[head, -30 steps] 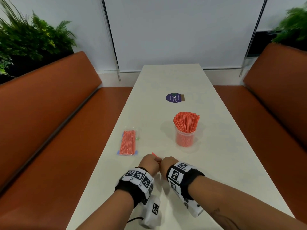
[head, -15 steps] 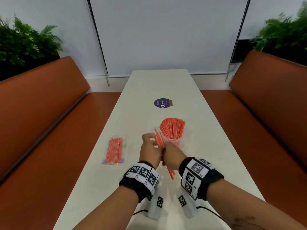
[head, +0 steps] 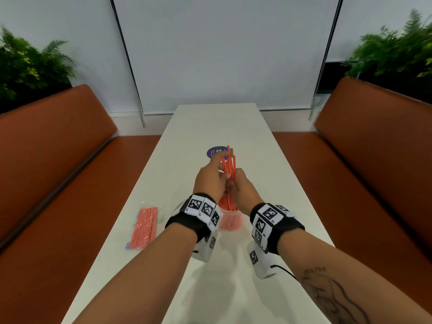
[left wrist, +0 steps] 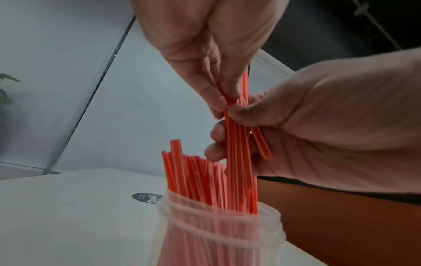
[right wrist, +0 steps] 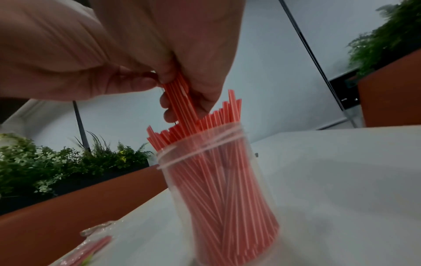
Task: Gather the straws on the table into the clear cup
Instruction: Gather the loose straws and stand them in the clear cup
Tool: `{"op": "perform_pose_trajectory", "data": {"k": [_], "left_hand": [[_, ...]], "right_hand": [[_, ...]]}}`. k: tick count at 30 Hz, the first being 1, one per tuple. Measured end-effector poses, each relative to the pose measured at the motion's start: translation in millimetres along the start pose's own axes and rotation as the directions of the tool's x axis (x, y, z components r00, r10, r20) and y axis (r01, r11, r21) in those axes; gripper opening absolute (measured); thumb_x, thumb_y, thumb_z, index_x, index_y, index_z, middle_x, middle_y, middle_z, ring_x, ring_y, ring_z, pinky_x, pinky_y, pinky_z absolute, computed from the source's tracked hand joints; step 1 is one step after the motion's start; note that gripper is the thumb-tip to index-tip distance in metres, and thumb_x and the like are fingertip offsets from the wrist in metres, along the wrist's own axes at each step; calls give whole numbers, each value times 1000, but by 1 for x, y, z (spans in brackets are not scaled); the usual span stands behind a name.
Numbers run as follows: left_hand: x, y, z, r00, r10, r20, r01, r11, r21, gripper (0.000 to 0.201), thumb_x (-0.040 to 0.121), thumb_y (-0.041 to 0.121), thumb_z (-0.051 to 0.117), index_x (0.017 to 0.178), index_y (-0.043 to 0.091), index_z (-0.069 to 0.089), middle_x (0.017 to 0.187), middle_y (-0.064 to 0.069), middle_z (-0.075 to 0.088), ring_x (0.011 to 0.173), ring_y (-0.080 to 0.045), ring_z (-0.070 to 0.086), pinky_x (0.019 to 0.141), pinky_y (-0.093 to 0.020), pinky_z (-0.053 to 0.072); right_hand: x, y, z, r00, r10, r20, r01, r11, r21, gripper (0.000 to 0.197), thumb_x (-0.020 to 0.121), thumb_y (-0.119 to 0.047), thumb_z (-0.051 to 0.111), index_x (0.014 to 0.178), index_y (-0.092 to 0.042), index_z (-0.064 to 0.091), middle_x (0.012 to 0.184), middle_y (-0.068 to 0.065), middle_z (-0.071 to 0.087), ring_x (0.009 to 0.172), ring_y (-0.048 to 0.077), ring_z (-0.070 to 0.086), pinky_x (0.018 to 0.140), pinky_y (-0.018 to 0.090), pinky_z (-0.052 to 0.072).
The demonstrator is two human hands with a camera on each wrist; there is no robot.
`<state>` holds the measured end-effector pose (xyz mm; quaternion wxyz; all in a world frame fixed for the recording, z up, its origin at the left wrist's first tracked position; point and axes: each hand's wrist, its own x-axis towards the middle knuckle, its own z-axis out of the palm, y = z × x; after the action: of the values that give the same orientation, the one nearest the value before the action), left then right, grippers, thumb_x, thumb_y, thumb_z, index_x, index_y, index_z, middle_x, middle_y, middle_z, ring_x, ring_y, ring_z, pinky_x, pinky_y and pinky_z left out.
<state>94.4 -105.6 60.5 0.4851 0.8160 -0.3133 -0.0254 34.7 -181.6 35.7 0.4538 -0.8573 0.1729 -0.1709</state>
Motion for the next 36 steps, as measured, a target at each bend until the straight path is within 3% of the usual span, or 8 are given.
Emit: {"op": "perform_pose_trajectory", "data": {"k": [3, 7, 12, 19, 24, 28, 32, 36], "left_hand": [[2, -9, 3, 1000, -6, 15, 5, 997, 80, 50, 87, -2, 52, 127, 28, 51, 84, 0, 53, 82, -25, 63, 82, -35, 53], [-3, -23, 8, 998, 4, 70, -21, 968, 249, 46, 88, 8, 55, 128, 30, 48, 90, 2, 60, 87, -22, 63, 78, -31, 49], [-5, -37, 14, 996, -33, 88, 4, 951, 309, 46, 87, 5, 52, 127, 27, 49, 103, 0, 68, 93, -22, 64, 81, -36, 53], [-1, -42, 15, 994, -11, 108, -22, 955, 296, 51, 84, 9, 59, 130, 27, 45, 103, 1, 68, 94, -22, 64, 85, -39, 53], [0, -45, 11, 993, -19, 121, -13, 965, 263, 70, 82, 2, 58, 142, 27, 30, 97, 0, 68, 88, -22, 64, 84, -38, 53], [0, -49, 13, 992, -54, 111, 33, 982, 188, 73, 80, 3, 66, 141, 26, 32, 107, 3, 61, 90, -16, 59, 89, -35, 52], [-7, -57, 17, 999, -31, -42, 39, 982, 187, 78, 73, 15, 78, 139, 16, 36, 128, -5, 49, 117, -21, 47, 100, -34, 44], [-7, -63, 20, 978, -198, -69, 204, 976, 78, 84, 75, 31, 76, 143, 13, 30, 146, -8, 39, 134, -26, 38, 111, -43, 36]], "right_hand": [[3, 11, 5, 1000, 4, 4, -4, 1000, -19, 16, 99, -11, 34, 98, 0, 46, 89, 15, 58, 79, 20, 51, 76, 40, 49], [4, 25, 8, 1000, -8, -12, 7, 991, -137, 19, 92, -1, 43, 81, -8, 56, 79, 1, 50, 77, 19, 48, 61, 20, 36], [1, 35, 4, 1000, -7, 5, 8, 945, -328, 13, 86, -10, 59, 88, 2, 64, 91, 0, 40, 79, 16, 43, 72, 22, 32], [9, 25, -10, 994, 33, -105, -63, 954, -295, 34, 89, -15, 60, 58, -18, 47, 64, -10, 34, 69, 15, 44, 68, 24, 35], [16, 19, -16, 983, 9, -181, -44, 981, -191, 14, 91, -14, 58, 91, -4, 68, 84, 0, 54, 81, 17, 54, 79, 31, 50], [17, 24, -13, 995, 102, -20, -103, 942, -320, 17, 90, -8, 52, 98, 2, 64, 86, 7, 55, 84, 24, 56, 77, 33, 47], [13, 27, -14, 988, 84, -127, -116, 955, -273, 33, 87, 0, 52, 118, -9, 59, 106, 8, 62, 98, 23, 61, 87, 32, 52], [7, 34, -19, 955, 96, -280, -166, 957, -238, 11, 85, -10, 58, 95, -11, 61, 92, 0, 62, 83, 18, 62, 76, 33, 55]]}}
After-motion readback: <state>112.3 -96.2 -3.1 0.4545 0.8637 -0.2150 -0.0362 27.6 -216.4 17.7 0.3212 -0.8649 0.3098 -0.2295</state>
